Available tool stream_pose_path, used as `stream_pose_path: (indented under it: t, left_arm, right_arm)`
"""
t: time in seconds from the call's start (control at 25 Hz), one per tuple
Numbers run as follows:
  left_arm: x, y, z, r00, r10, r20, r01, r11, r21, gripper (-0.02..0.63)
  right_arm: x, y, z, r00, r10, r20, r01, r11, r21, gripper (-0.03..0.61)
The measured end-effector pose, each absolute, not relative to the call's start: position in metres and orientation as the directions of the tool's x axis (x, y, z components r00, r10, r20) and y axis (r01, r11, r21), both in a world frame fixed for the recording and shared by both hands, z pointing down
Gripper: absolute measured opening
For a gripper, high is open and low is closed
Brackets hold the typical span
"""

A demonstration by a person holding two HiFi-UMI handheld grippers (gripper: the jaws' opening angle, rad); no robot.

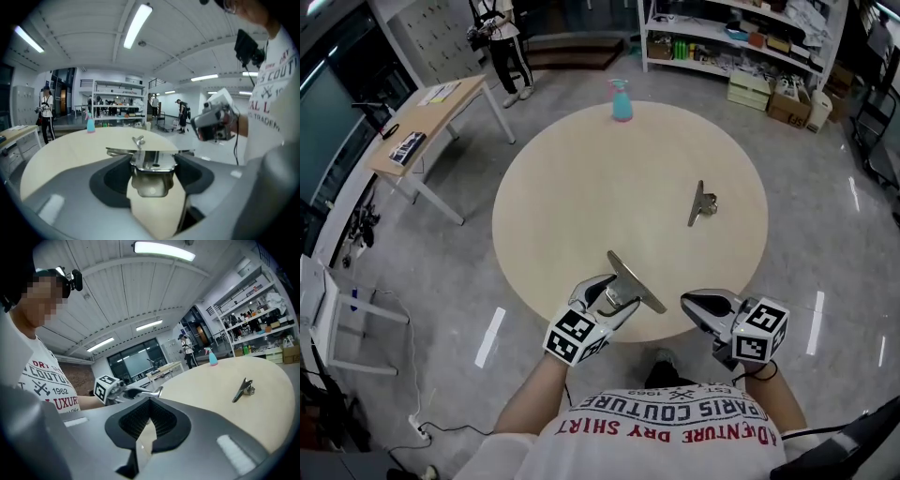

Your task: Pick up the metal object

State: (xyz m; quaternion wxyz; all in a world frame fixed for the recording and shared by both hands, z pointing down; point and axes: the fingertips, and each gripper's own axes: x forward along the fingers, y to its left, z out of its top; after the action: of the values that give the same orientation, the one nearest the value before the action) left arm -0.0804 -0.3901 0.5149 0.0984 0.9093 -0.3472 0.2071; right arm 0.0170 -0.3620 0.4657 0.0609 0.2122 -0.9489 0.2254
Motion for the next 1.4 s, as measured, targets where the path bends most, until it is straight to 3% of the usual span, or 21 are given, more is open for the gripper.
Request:
stream_pose_path:
  t: [0.28, 1.4]
  left_arm:
    - [-0.094, -0.332, 0.424, 0.705, -0.646, 0.291, -0.673, -0.739, -0.010, 0.284]
    - [-0.094, -0.292, 0.411, 0.742, -0.626, 0.240, -0.653, -0.756, 0.049, 0.284]
  right_arm:
    - [0.008, -0.338, 0.432, -0.898, -0.397, 0.188, -0.439, 0.838, -0.324, 0.001]
    - [-0.004, -0.301, 0.413, -0.888, -0.415, 0.198, -0.452, 0.865, -0.216, 0.000]
